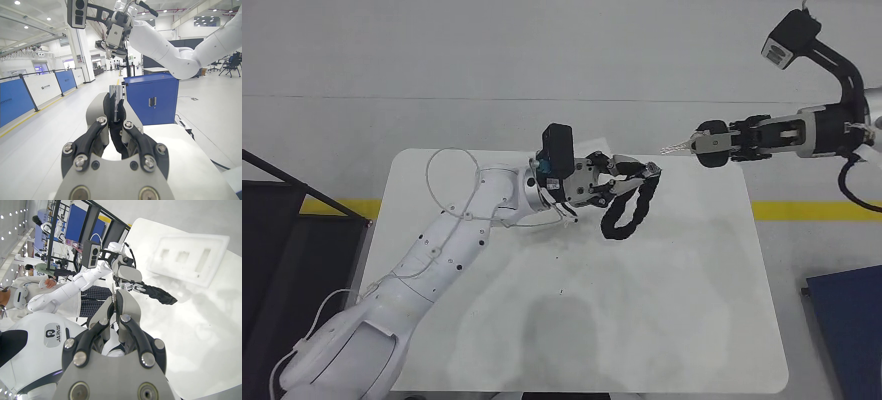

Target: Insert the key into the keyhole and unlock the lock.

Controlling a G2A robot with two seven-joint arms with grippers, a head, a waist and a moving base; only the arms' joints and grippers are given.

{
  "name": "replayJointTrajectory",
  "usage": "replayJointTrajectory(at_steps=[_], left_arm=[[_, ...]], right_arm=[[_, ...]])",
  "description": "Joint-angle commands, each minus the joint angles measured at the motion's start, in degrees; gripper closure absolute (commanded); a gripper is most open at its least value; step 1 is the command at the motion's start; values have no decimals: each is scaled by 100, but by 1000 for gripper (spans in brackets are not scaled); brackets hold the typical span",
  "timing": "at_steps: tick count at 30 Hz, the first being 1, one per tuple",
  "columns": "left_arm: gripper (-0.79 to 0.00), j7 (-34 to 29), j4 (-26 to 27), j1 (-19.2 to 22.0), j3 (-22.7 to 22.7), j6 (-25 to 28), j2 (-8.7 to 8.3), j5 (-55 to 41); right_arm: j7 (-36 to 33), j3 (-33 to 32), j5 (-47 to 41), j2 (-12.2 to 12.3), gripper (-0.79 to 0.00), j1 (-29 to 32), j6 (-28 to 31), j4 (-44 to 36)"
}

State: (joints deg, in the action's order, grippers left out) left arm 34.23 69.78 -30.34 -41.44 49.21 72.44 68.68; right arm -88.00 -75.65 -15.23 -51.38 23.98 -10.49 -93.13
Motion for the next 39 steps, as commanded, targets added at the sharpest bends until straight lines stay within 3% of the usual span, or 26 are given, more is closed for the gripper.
replayJointTrajectory(at_steps=[1, 15, 20, 29, 39], left_arm=[[0, 97, -102, 26, 59, -34, 47, 45], [0, 97, -102, 26, 59, -34, 47, 45], [0, -55, 70, -184, 31, -264, 50, 43], [0, 51, 155, -451, 74, -630, 144, 267], [0, 407, -89, -373, 194, -982, 311, 724]], right_arm=[[0, 1, 9, 2, 0, -3, -2, 0], [0, 1, 9, 2, 0, -3, -2, 0], [0, 225, 158, 83, 0, -46, 401, -119], [0, 1268, -136, 531, 0, -881, 549, -91], [0, 3009, -321, 1322, 0, -2180, 403, -80]])
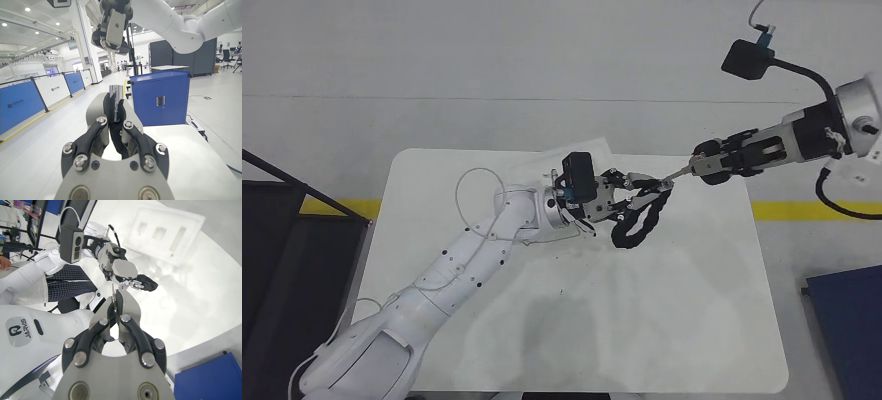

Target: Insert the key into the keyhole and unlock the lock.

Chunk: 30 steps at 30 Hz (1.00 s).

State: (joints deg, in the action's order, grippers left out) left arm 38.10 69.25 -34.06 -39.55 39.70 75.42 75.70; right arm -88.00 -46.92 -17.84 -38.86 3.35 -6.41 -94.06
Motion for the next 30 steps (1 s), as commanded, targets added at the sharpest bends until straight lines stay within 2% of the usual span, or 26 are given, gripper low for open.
replayJointTrajectory(at_steps=[1, 7, 13, 19, 30], left_arm=[[0, 39, -74, -5, 14, -58, 28, 38], [0, 211, -236, -14, 74, -164, 124, 132], [0, 329, -353, 26, 168, -286, 246, 205], [0, 422, -513, 84, 266, -331, 377, 224], [0, 618, -844, 202, 484, -368, 662, 180]], right_arm=[[0, 254, -140, 140, 0, -230, -12, 19], [0, 899, -496, 480, 0, -757, -26, -31], [0, 1303, -541, 694, 0, -1085, -80, -141], [0, 1340, -366, 846, 0, -1153, -201, -280], [383, 1100, -149, 1057, 0, -760, -246, -701]])
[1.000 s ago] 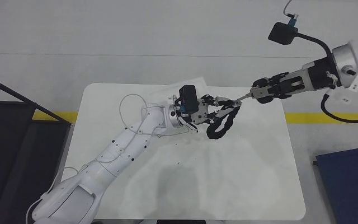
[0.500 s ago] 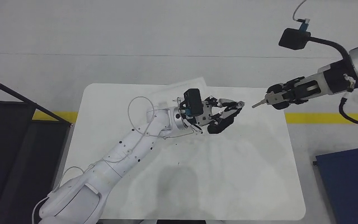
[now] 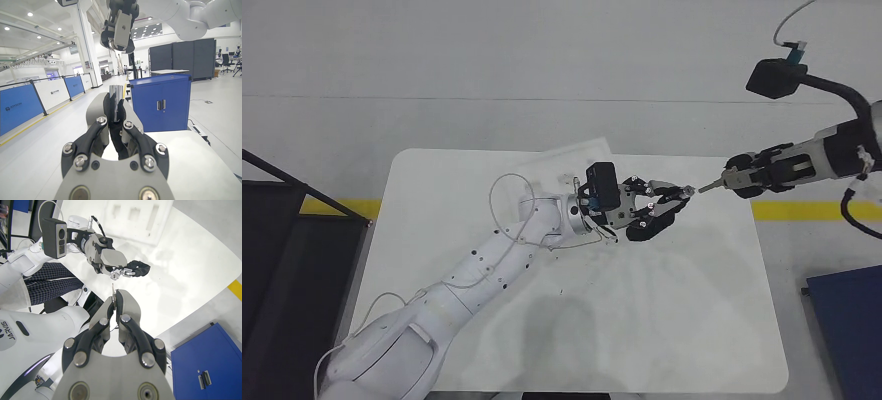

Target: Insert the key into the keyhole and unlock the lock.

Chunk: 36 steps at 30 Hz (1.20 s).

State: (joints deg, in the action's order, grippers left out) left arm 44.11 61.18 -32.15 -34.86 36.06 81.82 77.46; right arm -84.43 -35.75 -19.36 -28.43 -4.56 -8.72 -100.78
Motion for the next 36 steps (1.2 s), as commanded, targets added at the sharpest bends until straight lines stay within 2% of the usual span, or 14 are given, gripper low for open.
replayJointTrajectory(at_steps=[1, 15, 24, 36], left_arm=[[0, 51, -88, 19, 27, -14, 54, -13], [0, 84, -122, 19, 35, -2, 78, -44], [0, -322, 335, -373, -232, -99, -1, 63], [0, -302, 430, -489, -414, -32, 3, 269]], right_arm=[[76, -50, 0, 33, 0, 73, -37, -62], [252, -73, 30, 45, 0, 157, 35, -148], [145, -97, 190, -5, 0, 130, 65, -297], [-15, -39, 472, -87, 0, 86, -203, -357]])
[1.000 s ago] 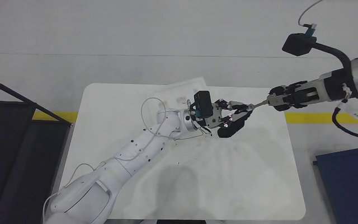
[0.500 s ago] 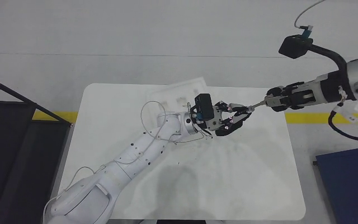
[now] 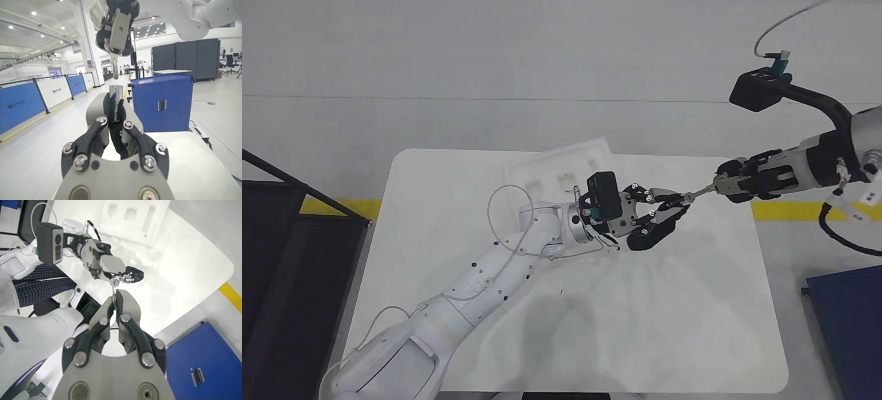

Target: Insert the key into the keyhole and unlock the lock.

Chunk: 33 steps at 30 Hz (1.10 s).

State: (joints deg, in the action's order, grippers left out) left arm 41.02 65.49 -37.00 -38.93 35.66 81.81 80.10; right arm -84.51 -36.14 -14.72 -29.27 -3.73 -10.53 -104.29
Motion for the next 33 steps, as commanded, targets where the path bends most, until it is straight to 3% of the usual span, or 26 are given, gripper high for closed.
replayJointTrajectory(at_steps=[1, 33], left_arm=[[0, 14, -7, -8, -16, 11, 9, 13], [0, 94, -181, -83, -166, 105, 182, 184]], right_arm=[[-7, 0, 8, -6, 0, 9, -49, -12], [-17, -80, 217, -63, 0, 198, -296, -84]])
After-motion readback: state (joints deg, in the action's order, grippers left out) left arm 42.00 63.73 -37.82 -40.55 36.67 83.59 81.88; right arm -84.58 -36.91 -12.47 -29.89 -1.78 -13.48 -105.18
